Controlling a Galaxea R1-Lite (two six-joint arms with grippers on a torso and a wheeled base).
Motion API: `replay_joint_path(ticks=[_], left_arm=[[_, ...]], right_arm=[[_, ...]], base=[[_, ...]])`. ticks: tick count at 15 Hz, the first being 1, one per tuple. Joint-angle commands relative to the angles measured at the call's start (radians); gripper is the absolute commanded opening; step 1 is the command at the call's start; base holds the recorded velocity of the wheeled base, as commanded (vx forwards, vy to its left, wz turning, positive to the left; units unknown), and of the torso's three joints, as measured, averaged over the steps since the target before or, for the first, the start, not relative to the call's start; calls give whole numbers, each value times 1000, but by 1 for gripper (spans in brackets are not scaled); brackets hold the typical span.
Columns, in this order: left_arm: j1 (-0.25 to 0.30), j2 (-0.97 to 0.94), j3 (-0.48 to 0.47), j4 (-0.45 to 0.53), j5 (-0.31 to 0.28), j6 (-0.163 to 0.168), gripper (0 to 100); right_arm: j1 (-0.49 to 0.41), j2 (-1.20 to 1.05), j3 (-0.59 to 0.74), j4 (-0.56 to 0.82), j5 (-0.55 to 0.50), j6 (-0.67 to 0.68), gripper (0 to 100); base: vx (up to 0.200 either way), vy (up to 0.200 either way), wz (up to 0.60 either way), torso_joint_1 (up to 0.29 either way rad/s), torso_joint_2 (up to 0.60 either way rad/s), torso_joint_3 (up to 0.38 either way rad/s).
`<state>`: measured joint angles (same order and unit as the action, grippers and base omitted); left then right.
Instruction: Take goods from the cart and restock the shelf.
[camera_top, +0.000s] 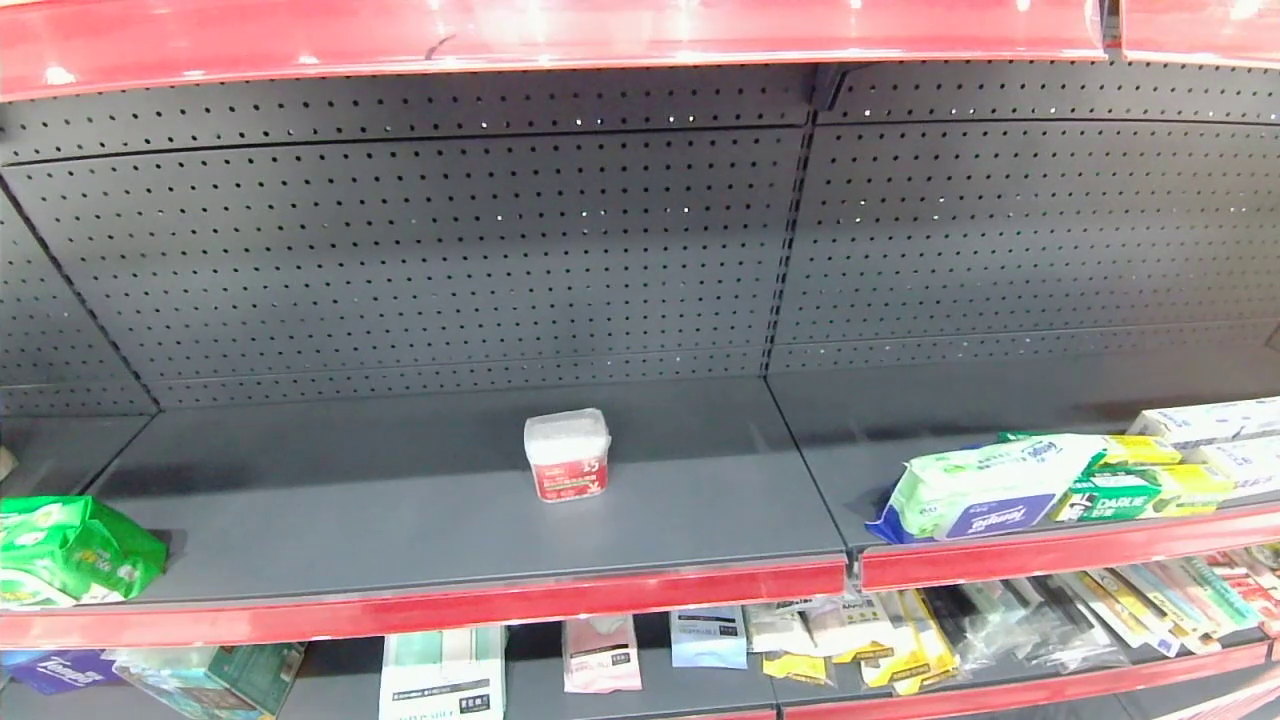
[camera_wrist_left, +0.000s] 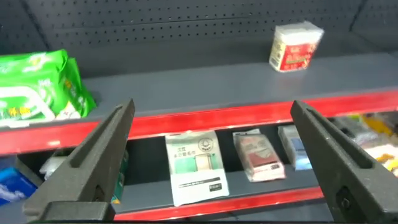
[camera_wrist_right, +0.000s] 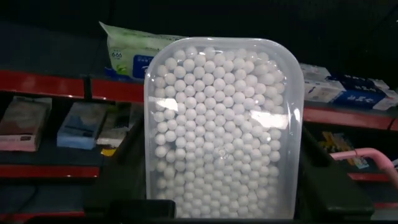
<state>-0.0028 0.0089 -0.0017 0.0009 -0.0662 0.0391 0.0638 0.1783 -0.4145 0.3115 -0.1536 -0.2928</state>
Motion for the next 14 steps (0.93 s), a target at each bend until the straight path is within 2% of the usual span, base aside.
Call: replay_joint_path(ticks=[1,4,5,7,10,14], left_arm=[[0,6,-1,-1,-3,31,100],[7,2,-3,1,16,33,100],[7,2,-3,-1,16,34,100],[6,-3,-3,-1,16,33,100],[6,-9,-3,-1,12,39,100],[6,-9,-1,-2,11,38,100]], right_arm=[[11,-68,20,1,-6,3,0],[8,-83,51,-23,-24,69,0],[10,-83,80,-65,-18,153,0],[10,-83,144,-183,-18,221,0],[10,-83,241,-315,0,215,0],[10,-83,272,-327,-4,210,0]], base=[[0,0,0,0,0,0],[0,0,0,0,0,0],[0,0,0,0,0,0],[0,0,0,0,0,0],[0,0,0,0,0,0],[0,0,0,0,0,0]])
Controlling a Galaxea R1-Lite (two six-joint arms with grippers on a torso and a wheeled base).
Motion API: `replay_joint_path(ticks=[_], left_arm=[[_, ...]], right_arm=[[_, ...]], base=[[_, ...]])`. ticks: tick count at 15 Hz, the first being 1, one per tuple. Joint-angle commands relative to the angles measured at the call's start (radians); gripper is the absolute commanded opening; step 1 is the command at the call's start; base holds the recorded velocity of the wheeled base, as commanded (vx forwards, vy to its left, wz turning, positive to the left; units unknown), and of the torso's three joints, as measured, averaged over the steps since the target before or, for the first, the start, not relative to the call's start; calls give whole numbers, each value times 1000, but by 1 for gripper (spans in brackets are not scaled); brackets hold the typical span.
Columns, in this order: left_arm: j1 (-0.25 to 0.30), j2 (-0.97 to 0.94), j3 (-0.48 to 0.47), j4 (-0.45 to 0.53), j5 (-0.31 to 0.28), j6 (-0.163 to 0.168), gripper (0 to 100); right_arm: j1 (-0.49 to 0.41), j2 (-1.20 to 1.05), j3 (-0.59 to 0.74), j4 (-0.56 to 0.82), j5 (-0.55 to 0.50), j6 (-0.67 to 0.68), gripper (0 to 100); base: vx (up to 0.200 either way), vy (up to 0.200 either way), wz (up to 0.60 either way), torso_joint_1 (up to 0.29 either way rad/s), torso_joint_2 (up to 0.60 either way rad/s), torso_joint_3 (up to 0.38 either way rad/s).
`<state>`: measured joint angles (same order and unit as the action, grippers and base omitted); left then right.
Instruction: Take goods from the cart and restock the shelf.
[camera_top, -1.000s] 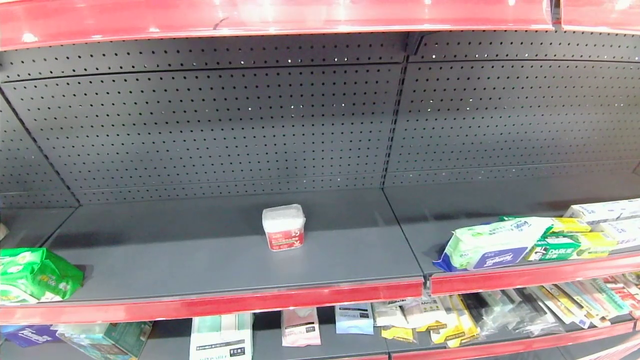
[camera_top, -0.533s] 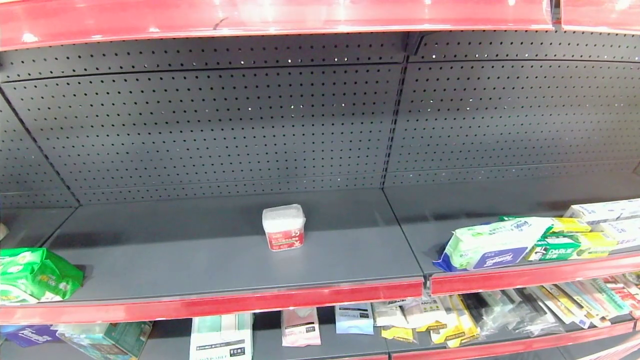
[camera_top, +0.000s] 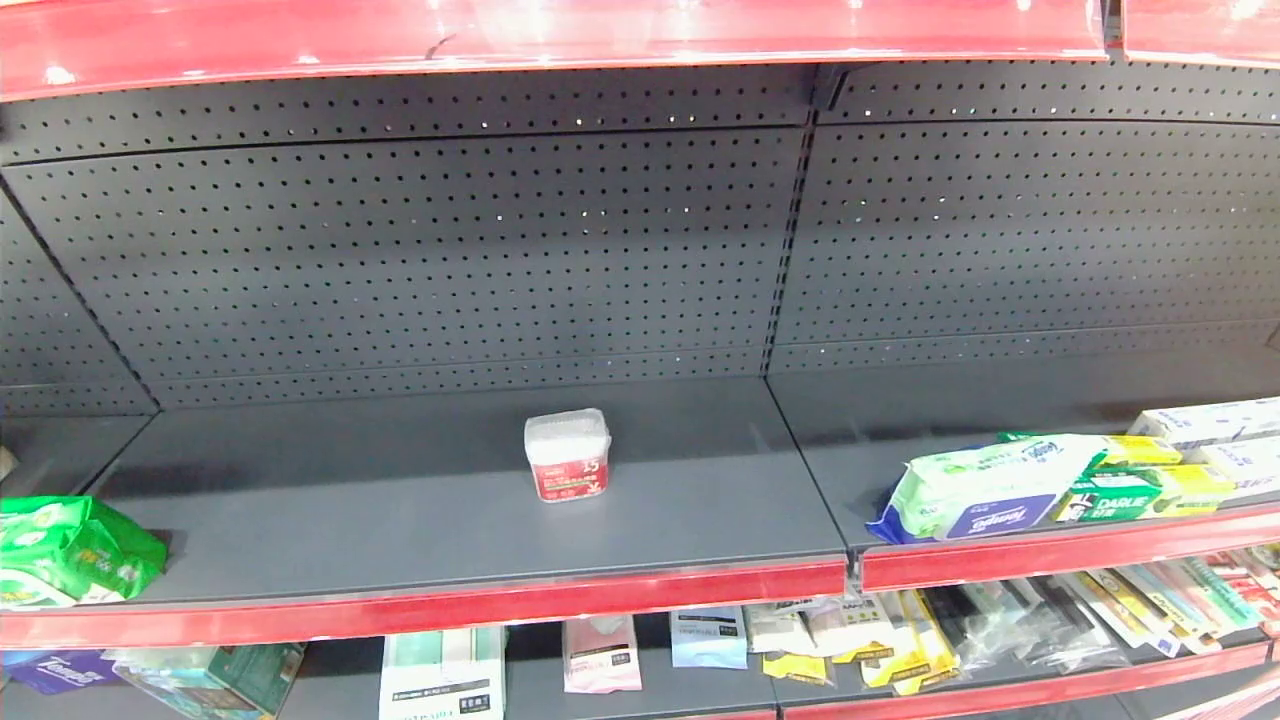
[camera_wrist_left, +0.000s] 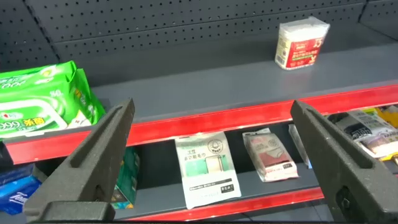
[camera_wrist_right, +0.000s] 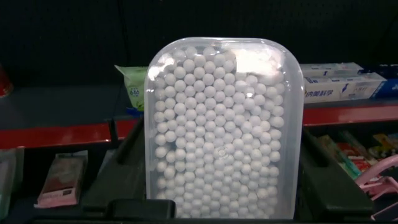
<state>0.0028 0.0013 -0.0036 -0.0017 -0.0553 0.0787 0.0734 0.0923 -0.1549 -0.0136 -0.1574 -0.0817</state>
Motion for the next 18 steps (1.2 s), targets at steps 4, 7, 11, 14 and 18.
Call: replay_joint_path(ticks=[4,7,11,14,18], left_arm=[[-30,431,-472,-37,-6,-177,100],[-43,519,-454,-49,-32,-106,100],[-43,612,-429,-52,-49,-25,100],[-44,735,-447,-144,-55,-13,100],[-44,773,-441,-149,-84,13,100]], right_arm=[[0,3,52,-20,4,8,0],[0,3,155,-128,47,8,0],[0,3,155,-118,173,3,0],[0,3,155,-72,176,-1,0],[0,3,155,-71,176,0,0]], base=[[0,0,0,0,0,0],[0,0,0,0,0,0],[0,0,0,0,0,0],[0,0,0,0,0,0],[0,0,0,0,0,0]])
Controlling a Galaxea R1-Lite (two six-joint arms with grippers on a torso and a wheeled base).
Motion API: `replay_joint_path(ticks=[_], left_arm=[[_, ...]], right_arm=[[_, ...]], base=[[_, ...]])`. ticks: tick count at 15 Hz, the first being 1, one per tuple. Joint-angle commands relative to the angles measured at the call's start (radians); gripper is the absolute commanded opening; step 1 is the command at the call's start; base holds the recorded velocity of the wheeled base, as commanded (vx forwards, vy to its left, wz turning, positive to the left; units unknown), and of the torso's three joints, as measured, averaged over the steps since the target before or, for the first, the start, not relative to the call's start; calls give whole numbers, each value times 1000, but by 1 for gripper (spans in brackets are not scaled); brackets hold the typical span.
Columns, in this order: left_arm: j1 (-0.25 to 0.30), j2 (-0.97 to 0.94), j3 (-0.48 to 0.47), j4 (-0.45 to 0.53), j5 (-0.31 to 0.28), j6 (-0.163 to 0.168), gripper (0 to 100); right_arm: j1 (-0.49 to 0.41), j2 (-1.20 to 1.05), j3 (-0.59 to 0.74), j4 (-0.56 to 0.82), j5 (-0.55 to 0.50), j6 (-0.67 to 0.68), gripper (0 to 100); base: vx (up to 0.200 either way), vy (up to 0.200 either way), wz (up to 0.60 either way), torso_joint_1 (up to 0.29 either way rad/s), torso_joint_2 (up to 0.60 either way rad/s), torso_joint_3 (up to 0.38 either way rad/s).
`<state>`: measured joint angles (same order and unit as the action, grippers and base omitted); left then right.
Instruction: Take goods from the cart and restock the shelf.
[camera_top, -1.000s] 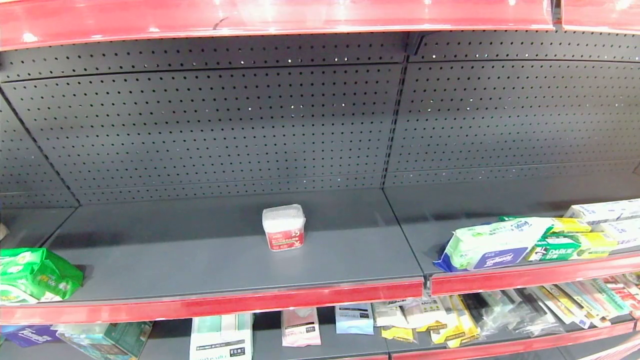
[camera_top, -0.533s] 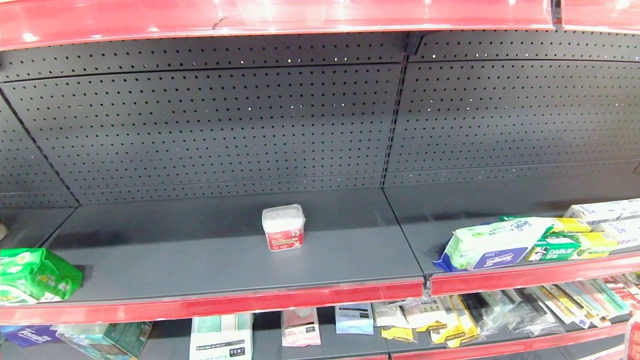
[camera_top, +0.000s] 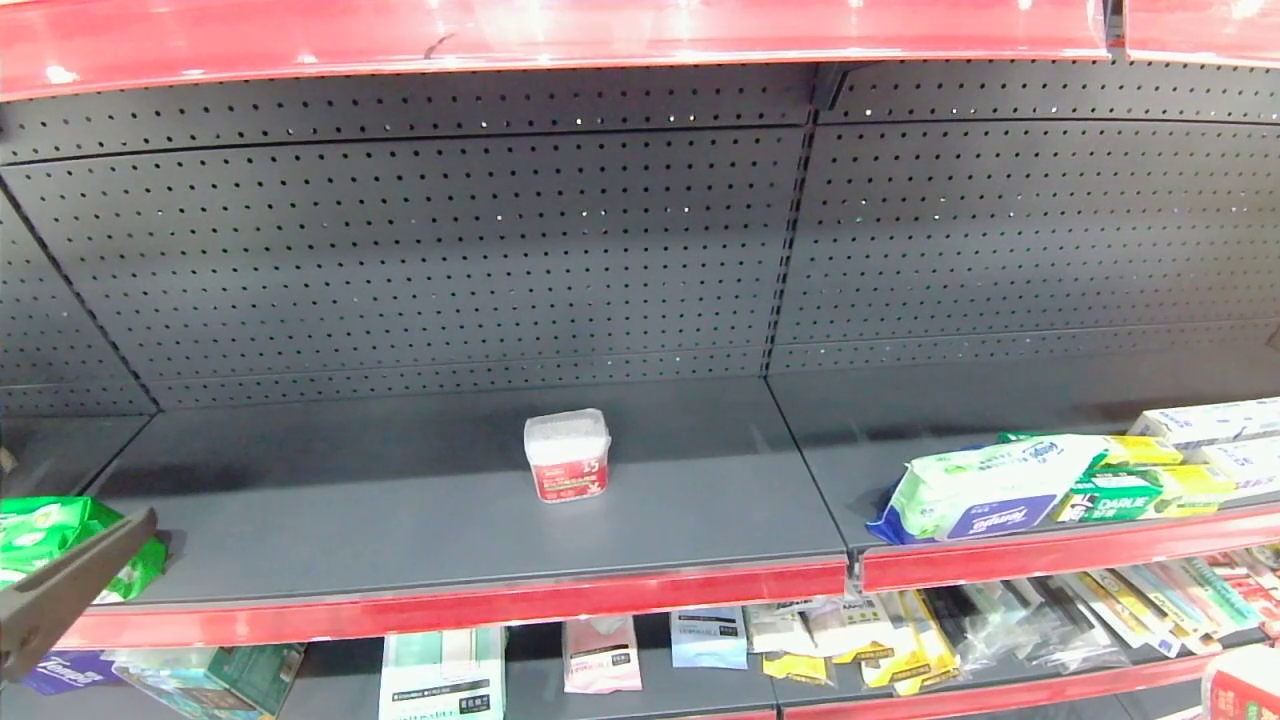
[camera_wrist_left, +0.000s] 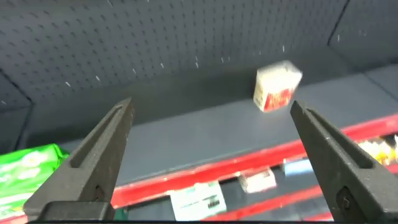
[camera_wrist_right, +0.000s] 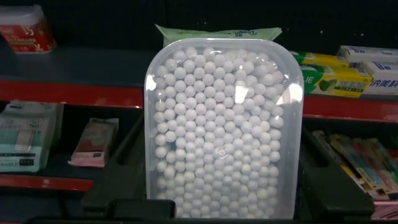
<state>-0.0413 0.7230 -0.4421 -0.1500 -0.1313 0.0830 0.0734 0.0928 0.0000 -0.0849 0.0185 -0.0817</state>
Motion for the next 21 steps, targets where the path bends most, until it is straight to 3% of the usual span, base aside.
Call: replay_joint_path(ticks=[1,2,3,7,9,11,12,13,14,16,18,20,21], left_arm=[[0,75,-7,-2,-41,54,100],[0,96,-7,-2,-71,83,100],[0,115,-7,-2,-80,86,100],[8,294,-95,-2,18,80,100],[-2,346,-96,-11,-2,90,100],[-12,404,-98,-13,-151,96,100],[-14,438,-95,-13,-194,107,100],[-26,533,-95,-17,-214,153,100],[-28,602,-104,-40,-225,164,100],[-28,750,-141,-148,-300,169,100],[-42,855,-219,-181,-361,195,100],[-75,983,-316,-181,-367,274,100],[-85,1017,-343,-177,-367,297,100]], right_arm=[[0,2,0,4,0,0,0],[0,2,0,8,0,0,0],[0,2,0,24,0,0,0],[0,2,0,24,-2,-32,0],[0,2,0,22,0,-32,0],[0,2,0,22,-2,-35,0],[0,2,0,22,-2,-43,0],[0,2,0,20,-2,-70,0],[0,2,-2,20,-2,-81,0],[0,2,-2,20,-3,-90,0],[0,2,-3,20,-5,-112,0],[0,2,-3,20,-8,-116,0],[0,2,-3,20,-12,-116,0]], base=[[0,0,0,0,0,0],[0,0,0,0,0,0],[0,0,0,0,0,0],[0,0,0,0,0,0],[0,0,0,0,0,0],[0,0,0,0,0,0],[0,0,0,0,0,0],[0,0,0,0,0,0],[0,0,0,0,0,0],[0,0,0,0,0,0],[0,0,0,0,0,0],[0,0,0,0,0,0],[0,0,0,0,0,0]])
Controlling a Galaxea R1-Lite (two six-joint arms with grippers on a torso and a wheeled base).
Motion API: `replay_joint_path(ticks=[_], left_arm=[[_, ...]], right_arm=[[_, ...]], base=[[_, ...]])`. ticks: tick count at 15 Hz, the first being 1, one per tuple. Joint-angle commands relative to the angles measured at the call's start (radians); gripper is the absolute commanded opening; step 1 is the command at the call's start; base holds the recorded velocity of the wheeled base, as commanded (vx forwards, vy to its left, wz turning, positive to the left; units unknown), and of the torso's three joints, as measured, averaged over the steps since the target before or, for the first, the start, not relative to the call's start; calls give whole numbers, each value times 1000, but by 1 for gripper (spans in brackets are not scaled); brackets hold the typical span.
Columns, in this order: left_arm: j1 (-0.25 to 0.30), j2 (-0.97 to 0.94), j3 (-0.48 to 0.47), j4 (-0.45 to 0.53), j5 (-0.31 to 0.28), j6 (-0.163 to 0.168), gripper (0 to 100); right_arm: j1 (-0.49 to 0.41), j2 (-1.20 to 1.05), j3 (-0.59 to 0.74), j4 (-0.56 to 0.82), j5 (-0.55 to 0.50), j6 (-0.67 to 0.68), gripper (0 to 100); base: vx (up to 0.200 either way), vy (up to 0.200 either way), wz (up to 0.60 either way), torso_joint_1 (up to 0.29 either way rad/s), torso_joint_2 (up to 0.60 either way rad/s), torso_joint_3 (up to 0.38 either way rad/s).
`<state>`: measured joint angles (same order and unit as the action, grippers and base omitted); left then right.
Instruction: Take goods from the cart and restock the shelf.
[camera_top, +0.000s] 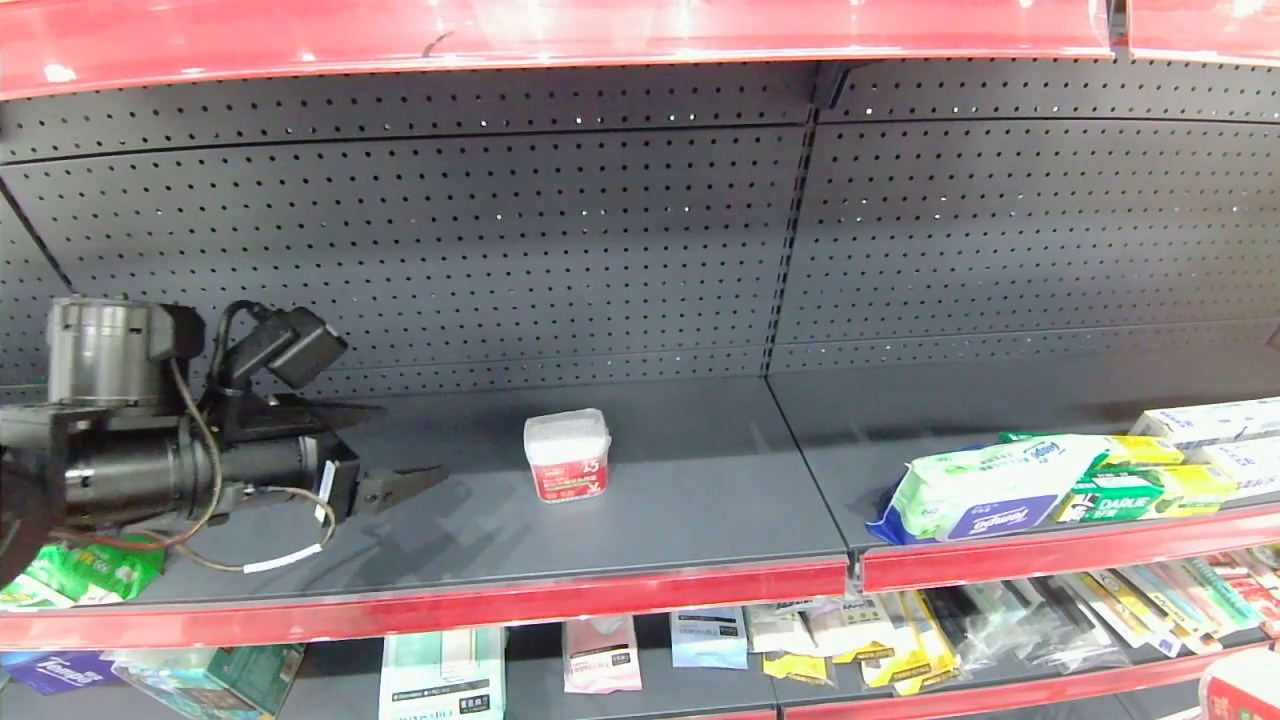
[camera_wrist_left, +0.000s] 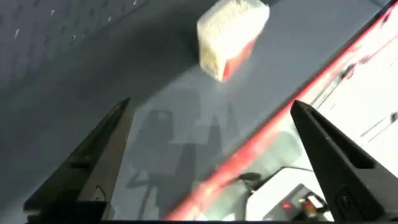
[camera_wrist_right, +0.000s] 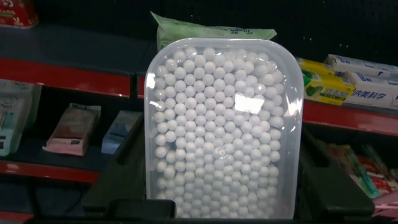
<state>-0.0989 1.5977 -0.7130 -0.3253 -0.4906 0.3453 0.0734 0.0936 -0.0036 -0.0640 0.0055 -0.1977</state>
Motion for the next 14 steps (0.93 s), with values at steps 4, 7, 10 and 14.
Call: replay_joint_path(ticks=[4,7,10,14], left_arm=[[-104,266,-229,72,-8,69,100],[-128,314,-270,77,-8,109,100],[-128,378,-379,207,-8,285,100],[-128,467,-592,342,-8,370,100]], right_arm=[[0,1,1,0,1,-19,0],[0,1,-1,0,1,-20,0],[0,1,-1,0,1,-28,0],[0,1,-1,0,1,-32,0]], base=[[0,0,0,0,0,0],[0,0,0,0,0,0],[0,0,0,0,0,0],[0,0,0,0,0,0]])
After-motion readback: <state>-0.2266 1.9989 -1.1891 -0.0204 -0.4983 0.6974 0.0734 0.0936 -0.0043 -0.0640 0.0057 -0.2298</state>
